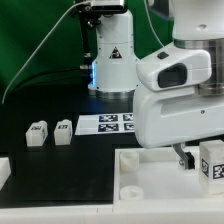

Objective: Assemble one leg

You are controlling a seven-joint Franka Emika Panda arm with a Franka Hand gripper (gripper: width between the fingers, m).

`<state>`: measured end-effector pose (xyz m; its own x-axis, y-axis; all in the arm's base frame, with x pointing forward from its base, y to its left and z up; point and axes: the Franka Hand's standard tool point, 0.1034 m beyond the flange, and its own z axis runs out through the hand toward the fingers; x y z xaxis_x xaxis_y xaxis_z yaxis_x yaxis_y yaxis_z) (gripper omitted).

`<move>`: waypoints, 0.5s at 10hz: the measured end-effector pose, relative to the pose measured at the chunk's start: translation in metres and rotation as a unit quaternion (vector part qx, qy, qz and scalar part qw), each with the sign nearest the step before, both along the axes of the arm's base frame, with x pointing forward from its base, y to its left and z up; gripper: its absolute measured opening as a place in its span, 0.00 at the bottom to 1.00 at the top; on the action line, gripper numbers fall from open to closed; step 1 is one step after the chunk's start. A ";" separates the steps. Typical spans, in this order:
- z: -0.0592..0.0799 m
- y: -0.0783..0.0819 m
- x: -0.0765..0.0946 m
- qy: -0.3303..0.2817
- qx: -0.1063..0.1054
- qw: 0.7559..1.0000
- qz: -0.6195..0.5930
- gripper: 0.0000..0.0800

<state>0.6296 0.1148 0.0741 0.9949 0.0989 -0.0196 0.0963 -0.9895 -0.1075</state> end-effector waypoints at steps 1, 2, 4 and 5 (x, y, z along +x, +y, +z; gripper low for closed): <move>0.000 0.000 0.000 0.001 0.000 1.000 -0.009 0.66; 0.000 0.000 0.000 0.002 0.000 1.000 -0.014 0.49; -0.001 -0.001 0.000 0.012 -0.003 0.994 -0.110 0.37; -0.001 -0.001 0.000 0.018 -0.005 0.987 -0.162 0.37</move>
Offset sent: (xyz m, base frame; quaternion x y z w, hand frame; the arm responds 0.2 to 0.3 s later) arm 0.0000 0.0000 0.0000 0.0000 0.0000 0.1790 0.9838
